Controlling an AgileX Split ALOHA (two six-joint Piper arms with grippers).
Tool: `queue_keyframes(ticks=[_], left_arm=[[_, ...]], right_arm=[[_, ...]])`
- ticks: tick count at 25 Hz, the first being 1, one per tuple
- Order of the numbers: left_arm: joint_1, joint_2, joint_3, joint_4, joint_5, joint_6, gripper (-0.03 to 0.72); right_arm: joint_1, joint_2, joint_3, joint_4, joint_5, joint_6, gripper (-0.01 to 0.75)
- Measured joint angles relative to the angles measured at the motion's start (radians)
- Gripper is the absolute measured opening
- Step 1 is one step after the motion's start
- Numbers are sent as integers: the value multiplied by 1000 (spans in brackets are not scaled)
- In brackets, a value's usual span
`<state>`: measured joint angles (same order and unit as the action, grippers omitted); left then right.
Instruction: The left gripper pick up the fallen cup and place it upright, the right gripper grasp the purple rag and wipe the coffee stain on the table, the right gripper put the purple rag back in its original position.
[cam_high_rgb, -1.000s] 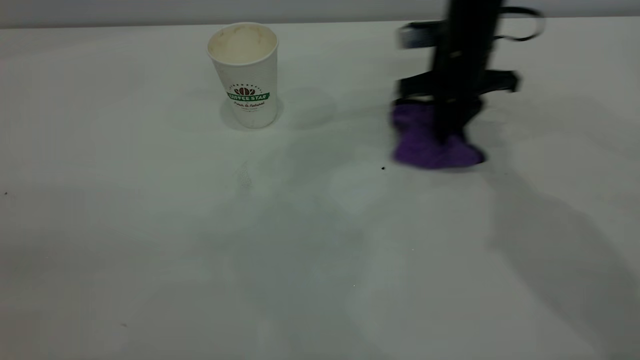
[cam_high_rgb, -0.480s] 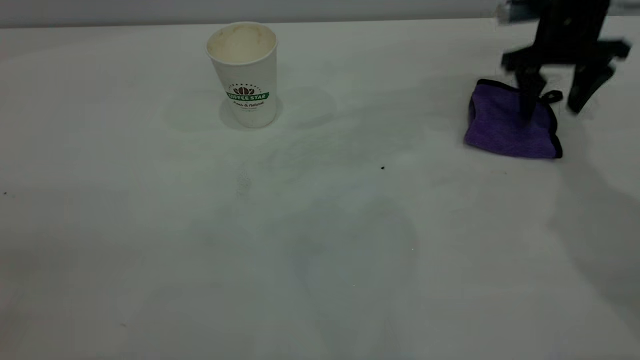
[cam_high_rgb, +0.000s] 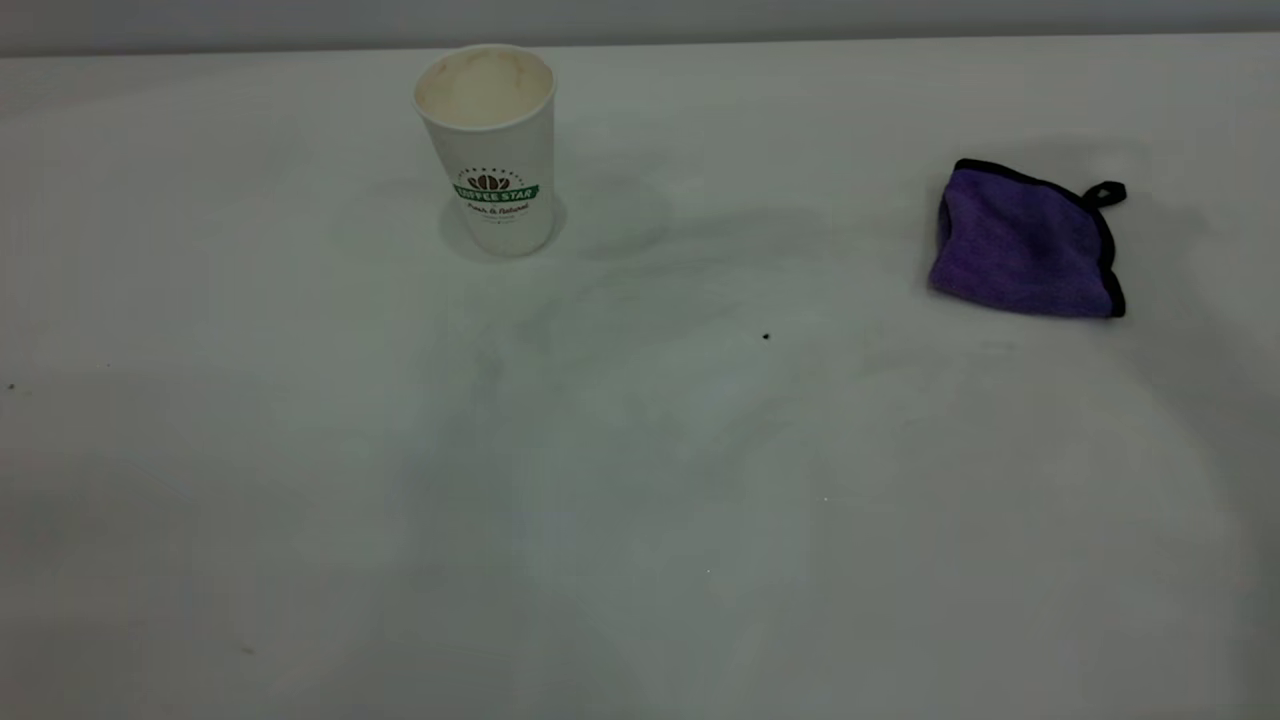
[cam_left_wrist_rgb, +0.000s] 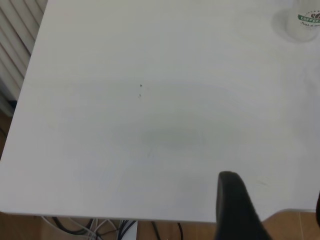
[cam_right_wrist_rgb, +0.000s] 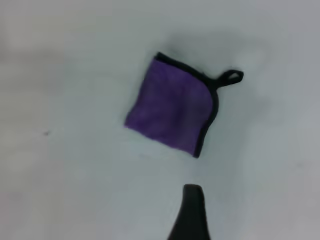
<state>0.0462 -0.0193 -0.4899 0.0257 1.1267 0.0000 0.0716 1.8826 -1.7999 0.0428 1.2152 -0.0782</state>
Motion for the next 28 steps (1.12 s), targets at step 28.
queue_keyframes(ticks=[28], left_arm=[[0,0,0,0,0,0,449]], right_arm=[[49,-1657,1321,-4,-97,21,689]])
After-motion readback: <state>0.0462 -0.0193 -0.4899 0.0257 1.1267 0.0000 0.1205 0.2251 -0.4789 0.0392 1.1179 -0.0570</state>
